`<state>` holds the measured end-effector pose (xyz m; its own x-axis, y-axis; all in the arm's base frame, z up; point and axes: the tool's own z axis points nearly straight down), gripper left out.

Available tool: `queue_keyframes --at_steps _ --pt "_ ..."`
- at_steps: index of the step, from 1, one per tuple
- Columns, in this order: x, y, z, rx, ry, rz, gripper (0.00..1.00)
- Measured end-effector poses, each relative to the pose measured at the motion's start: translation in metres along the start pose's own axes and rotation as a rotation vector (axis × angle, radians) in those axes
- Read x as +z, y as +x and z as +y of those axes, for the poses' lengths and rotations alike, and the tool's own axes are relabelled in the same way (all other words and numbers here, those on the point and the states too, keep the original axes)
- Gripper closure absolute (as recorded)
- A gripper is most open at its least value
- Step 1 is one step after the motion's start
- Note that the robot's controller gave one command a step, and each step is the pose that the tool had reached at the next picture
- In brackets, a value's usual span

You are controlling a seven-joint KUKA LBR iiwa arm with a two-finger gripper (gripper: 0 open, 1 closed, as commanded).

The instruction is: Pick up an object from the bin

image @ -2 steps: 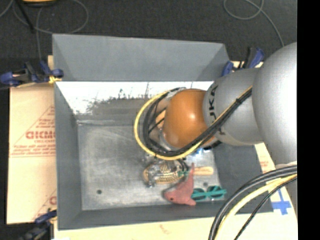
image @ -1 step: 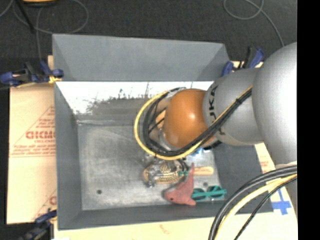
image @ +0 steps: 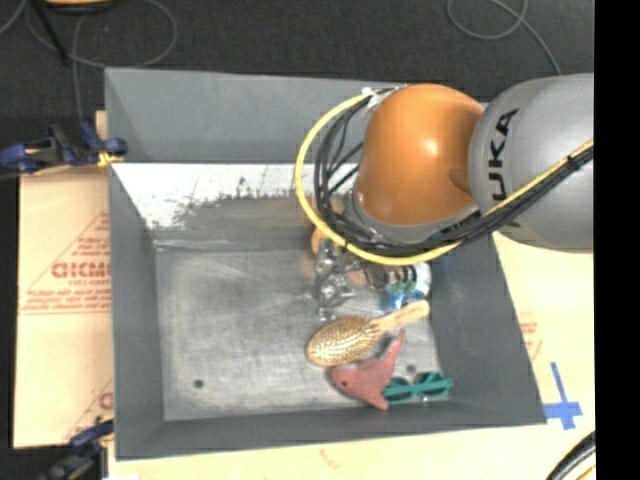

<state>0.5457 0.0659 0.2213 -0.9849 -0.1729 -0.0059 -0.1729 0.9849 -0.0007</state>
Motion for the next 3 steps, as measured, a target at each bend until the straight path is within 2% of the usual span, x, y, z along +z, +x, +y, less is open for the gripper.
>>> queue_keyframes --at_steps 1,2,3 --pt "0.001 0.001 0.0 0.001 -0.001 0.002 1.0" --pt "0.05 0.006 -0.002 0.003 -0.001 -0.005 1.0" --pt "0.092 0.005 -0.009 0.009 -0.002 0.005 1.0"
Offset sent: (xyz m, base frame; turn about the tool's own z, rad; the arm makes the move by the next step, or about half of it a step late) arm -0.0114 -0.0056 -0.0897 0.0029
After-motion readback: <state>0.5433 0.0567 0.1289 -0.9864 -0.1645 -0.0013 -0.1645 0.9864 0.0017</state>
